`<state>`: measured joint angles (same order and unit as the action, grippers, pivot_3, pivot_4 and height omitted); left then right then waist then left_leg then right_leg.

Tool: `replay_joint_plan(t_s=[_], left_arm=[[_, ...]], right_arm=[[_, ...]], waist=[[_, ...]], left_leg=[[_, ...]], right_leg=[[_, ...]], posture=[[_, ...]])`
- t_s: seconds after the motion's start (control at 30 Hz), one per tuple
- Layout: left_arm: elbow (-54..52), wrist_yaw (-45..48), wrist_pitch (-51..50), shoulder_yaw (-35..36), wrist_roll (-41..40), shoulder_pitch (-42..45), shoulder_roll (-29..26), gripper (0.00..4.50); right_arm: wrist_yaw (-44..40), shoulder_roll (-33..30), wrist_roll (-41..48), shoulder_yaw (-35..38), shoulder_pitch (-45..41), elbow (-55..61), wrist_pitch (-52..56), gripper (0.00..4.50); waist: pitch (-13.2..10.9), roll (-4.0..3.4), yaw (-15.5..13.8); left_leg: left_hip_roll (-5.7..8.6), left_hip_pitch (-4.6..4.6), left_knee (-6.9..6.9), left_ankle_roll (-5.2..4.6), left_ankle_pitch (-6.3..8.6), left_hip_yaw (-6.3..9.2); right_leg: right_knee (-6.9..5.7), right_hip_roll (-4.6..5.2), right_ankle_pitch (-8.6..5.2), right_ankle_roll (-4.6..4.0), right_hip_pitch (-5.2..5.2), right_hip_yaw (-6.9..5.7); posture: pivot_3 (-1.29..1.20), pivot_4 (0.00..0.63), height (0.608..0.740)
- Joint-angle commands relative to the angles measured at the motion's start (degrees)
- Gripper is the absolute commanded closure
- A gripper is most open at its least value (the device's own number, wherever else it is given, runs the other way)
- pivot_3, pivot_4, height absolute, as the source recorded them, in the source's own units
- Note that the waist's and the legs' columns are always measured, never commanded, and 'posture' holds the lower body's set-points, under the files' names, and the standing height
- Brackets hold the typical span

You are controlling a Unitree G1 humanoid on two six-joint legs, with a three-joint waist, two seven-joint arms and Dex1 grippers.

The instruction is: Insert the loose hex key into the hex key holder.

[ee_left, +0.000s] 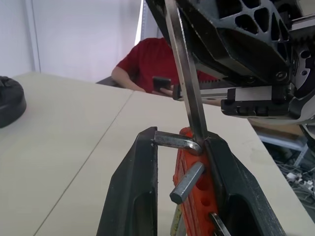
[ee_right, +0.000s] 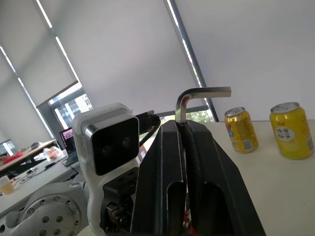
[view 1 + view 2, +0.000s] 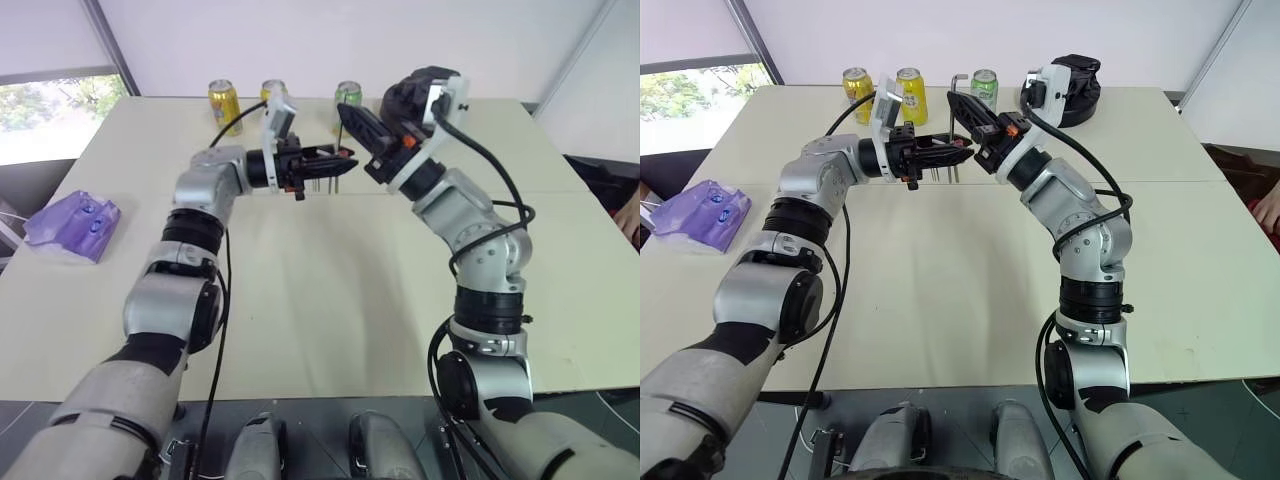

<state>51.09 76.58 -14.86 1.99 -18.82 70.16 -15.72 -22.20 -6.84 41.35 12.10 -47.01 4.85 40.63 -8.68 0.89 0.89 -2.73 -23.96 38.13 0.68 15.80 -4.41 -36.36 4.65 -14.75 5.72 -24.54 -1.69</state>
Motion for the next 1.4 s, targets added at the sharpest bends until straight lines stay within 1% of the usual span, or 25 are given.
replay_joint_plan(t_s=[0.03, 0.43, 0.9, 1.07, 1.4], left_arm=[[-2.58, 0.37, -0.43, 1.22, -1.17, 1.00, -0.32, 3.93], [-4.54, -0.20, -1.99, 1.66, -1.59, 0.00, -1.22, 3.93], [-4.60, -1.54, -2.28, 2.25, -2.34, 0.28, -0.95, 3.93], [-4.16, -2.70, -3.48, 3.28, -3.20, 0.85, -0.69, 3.93], [-5.87, -1.68, -2.91, 2.18, -1.93, -0.74, -0.40, 3.93]], right_arm=[[0.05, -0.57, 0.91, 0.22, 0.05, 2.57, -1.46, 4.47], [0.28, -1.15, 0.81, 0.31, 0.55, 1.57, -2.48, 4.47], [0.68, -1.11, 1.25, -0.47, 2.35, 2.05, -2.52, 4.47], [-0.40, -1.55, 1.28, -1.46, 3.55, 2.32, -2.58, 4.47], [-2.90, -1.25, 3.90, -3.89, 3.35, 3.70, 0.54, 4.47]], waist=[[0.00, 0.00, 0.00], [0.00, 0.00, -0.01], [0.00, 0.00, -0.01], [0.00, -0.01, -0.01], [0.00, -0.01, 0.01]], left_leg=[[0.00, 0.00, 0.00, 0.00, 0.00, 0.00], [0.00, 0.00, 0.00, 0.00, 0.00, 0.00], [0.00, 0.00, 0.00, 0.00, 0.00, 0.00], [0.00, 0.00, 0.01, 0.00, 0.00, 0.00], [0.00, 0.01, 0.00, 0.00, 0.00, 0.01]], right_leg=[[0.00, 0.00, 0.00, 0.00, 0.00, 0.00], [0.00, 0.00, 0.00, 0.00, 0.00, 0.00], [0.00, 0.00, 0.00, 0.00, 0.00, 0.00], [0.00, 0.00, 0.00, 0.00, 0.00, 0.00], [-0.01, 0.00, 0.00, 0.00, 0.00, 0.00]], posture=[[0.00, 0.150, 0.739], [0.00, 0.150, 0.739], [0.00, 0.150, 0.739], [0.00, 0.150, 0.739], [0.00, 0.150, 0.739]])
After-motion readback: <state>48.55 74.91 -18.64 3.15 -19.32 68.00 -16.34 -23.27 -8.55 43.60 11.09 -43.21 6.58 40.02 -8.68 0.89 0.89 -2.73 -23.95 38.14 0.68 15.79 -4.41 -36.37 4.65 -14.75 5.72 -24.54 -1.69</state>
